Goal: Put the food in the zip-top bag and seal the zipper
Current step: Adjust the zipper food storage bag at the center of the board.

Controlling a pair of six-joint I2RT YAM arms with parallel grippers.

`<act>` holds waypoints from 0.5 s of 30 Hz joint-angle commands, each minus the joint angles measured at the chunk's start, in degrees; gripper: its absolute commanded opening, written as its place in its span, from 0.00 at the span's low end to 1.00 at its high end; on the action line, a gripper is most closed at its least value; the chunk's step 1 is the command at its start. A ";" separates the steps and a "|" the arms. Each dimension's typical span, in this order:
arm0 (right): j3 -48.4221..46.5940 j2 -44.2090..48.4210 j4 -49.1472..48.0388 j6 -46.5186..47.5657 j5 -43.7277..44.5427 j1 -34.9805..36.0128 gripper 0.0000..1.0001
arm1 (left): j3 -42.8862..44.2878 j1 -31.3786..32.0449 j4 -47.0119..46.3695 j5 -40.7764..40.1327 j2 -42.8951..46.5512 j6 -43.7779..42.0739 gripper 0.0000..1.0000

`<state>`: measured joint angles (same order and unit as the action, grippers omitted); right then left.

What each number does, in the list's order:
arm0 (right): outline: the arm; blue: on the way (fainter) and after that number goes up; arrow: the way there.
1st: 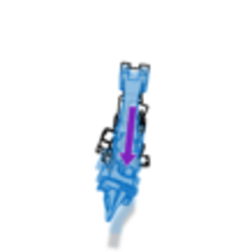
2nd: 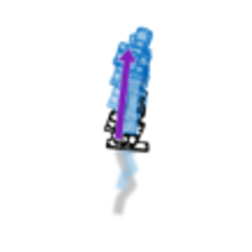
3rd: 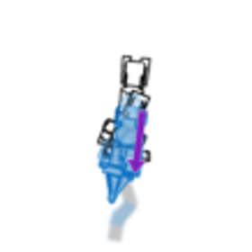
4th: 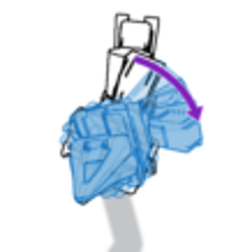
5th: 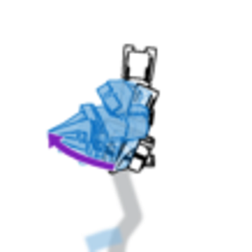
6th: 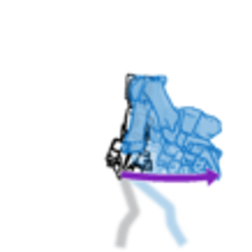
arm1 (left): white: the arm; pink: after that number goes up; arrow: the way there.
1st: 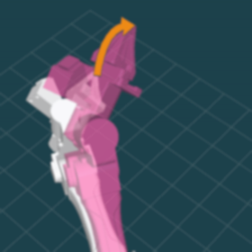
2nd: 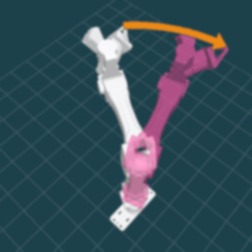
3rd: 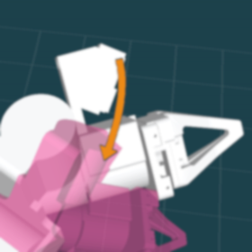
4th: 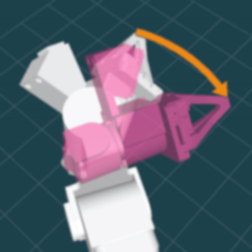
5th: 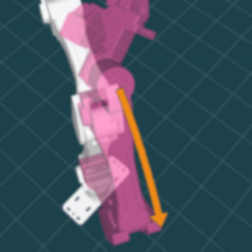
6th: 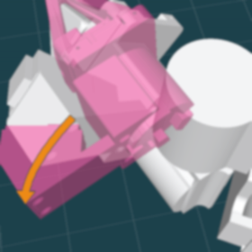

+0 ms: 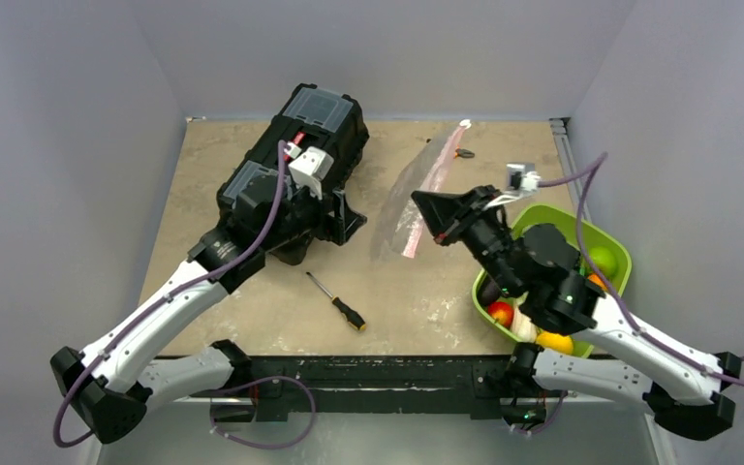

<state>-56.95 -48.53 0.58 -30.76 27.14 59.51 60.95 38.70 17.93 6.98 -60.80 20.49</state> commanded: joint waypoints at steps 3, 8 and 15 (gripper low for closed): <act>6.80 6.89 -2.26 -9.83 -6.78 -0.37 0.00 | -0.82 -0.11 -2.61 -6.73 8.18 -8.60 0.73; 17.61 8.51 -1.32 -20.31 -9.96 -4.28 0.00 | -1.59 1.65 -2.41 -11.94 8.66 -12.78 0.73; 28.71 11.91 6.46 -22.82 -9.64 -12.38 0.00 | 16.83 3.60 11.48 -0.32 -5.28 -6.83 0.72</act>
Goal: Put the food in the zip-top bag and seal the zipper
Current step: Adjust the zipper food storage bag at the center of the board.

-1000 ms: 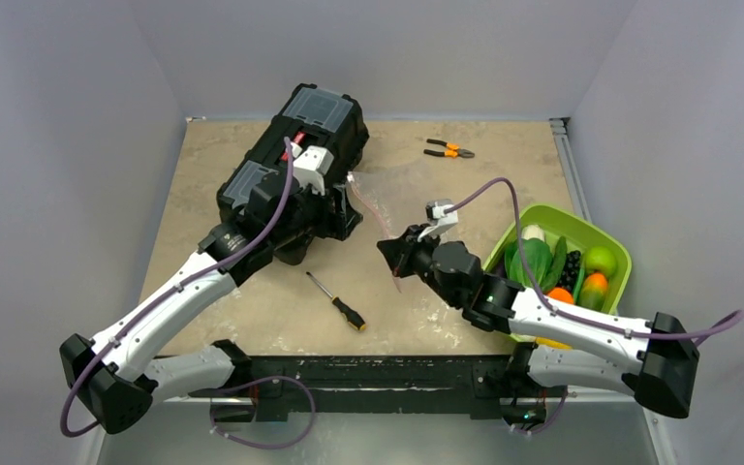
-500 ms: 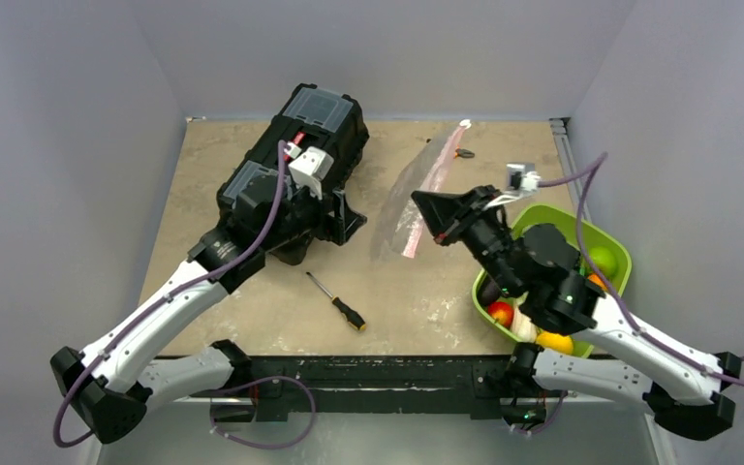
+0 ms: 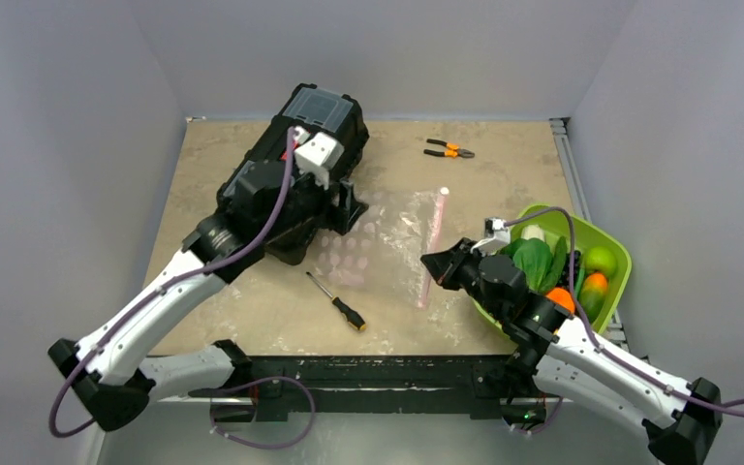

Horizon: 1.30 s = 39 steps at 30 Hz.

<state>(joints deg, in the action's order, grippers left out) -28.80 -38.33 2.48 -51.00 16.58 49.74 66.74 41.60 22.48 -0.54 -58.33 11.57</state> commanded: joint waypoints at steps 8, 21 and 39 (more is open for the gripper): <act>-8.82 -11.27 8.12 16.05 -1.19 -0.57 0.00 | 3.71 0.85 3.61 10.34 -10.72 3.82 0.69; -8.38 -14.83 -8.98 26.99 -0.91 9.18 0.00 | 5.76 1.42 5.36 13.93 -18.56 8.47 0.65; -8.80 -17.56 -17.60 34.21 -10.52 11.78 0.00 | 6.26 -3.46 2.04 25.14 -18.05 9.37 0.83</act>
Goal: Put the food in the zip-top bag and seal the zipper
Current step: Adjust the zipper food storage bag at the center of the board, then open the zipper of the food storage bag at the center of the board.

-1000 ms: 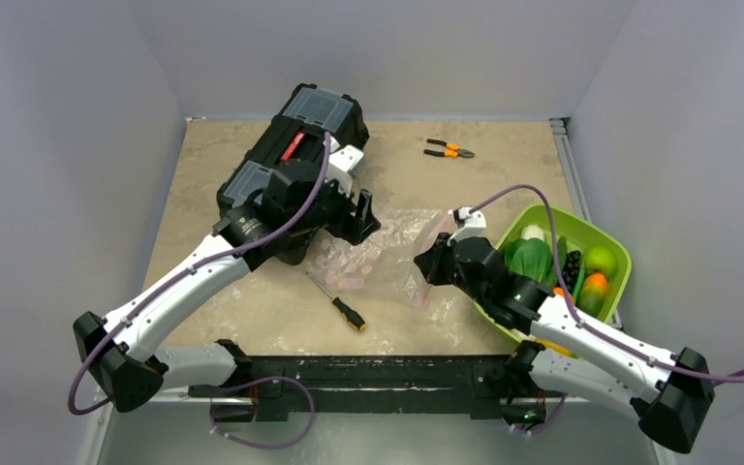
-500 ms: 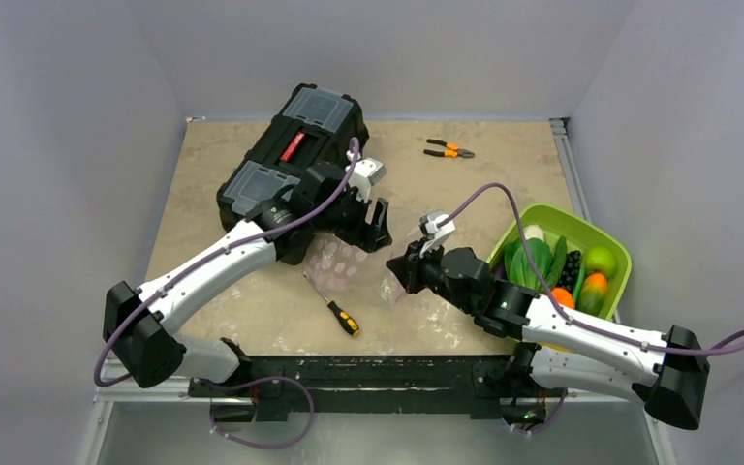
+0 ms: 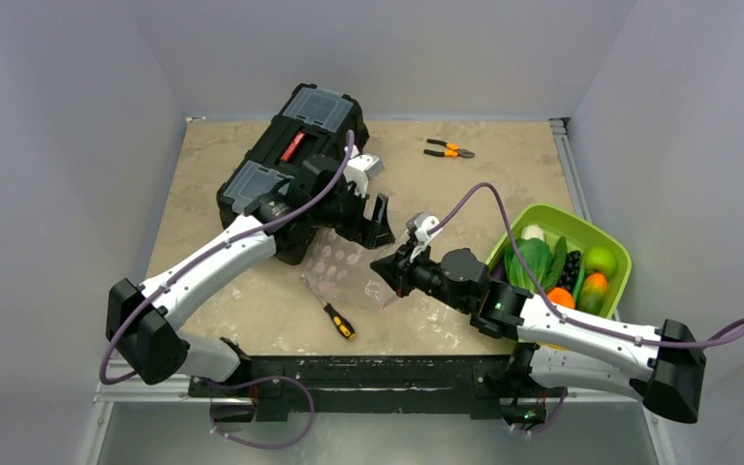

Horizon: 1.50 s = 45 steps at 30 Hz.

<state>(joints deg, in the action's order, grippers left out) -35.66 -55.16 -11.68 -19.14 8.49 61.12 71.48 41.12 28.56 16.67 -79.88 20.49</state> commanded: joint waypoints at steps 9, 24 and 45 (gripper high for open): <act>-1.54 -0.01 -4.15 2.94 -2.37 0.40 0.00 | 3.52 -0.35 -1.36 13.63 -2.10 -1.72 0.82; -0.94 0.53 0.18 -0.14 5.54 0.49 0.01 | 6.27 1.61 5.31 3.84 -3.51 -5.03 0.15; -3.94 14.70 24.07 -14.94 23.75 0.40 0.88 | 4.94 1.64 5.62 -6.33 1.07 -5.92 0.00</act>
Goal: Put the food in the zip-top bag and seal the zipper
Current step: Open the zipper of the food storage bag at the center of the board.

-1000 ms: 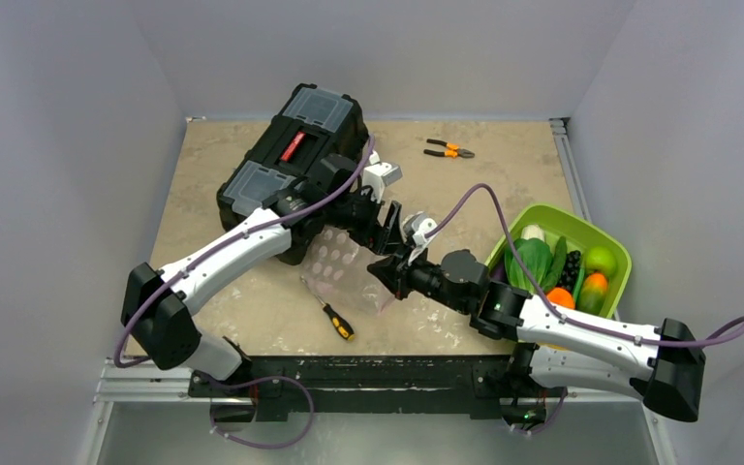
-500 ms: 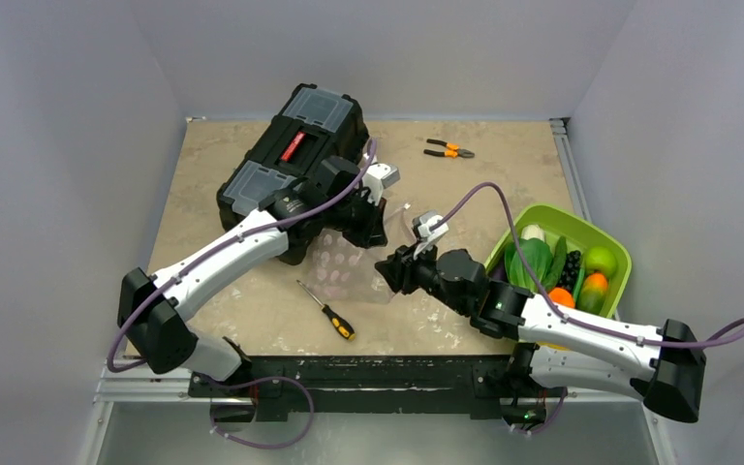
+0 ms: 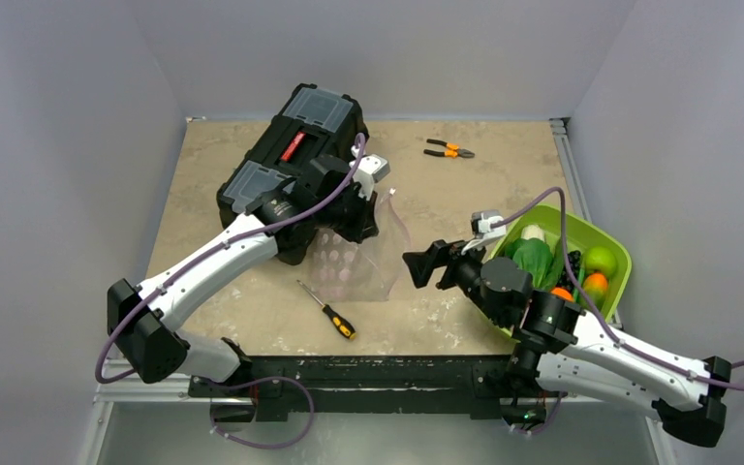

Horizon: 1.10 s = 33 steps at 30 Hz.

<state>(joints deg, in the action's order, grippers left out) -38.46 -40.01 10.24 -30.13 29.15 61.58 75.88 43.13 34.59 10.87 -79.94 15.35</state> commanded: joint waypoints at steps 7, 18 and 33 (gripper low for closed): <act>-3.05 -6.10 2.19 -7.85 3.39 -0.16 0.90 | 0.24 -0.42 -1.47 3.72 0.84 -0.26 0.00; -6.23 -15.44 -6.74 -7.26 0.94 -0.15 0.08 | 1.47 2.03 1.28 -1.80 0.13 -0.74 0.06; -6.40 -12.68 -4.86 -7.02 3.27 -0.15 0.00 | 3.11 4.81 5.06 -13.79 3.02 -5.37 0.31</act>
<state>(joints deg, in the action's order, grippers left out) -42.19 -53.17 5.17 -37.47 30.55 61.49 77.71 47.37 40.32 0.01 -80.47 12.27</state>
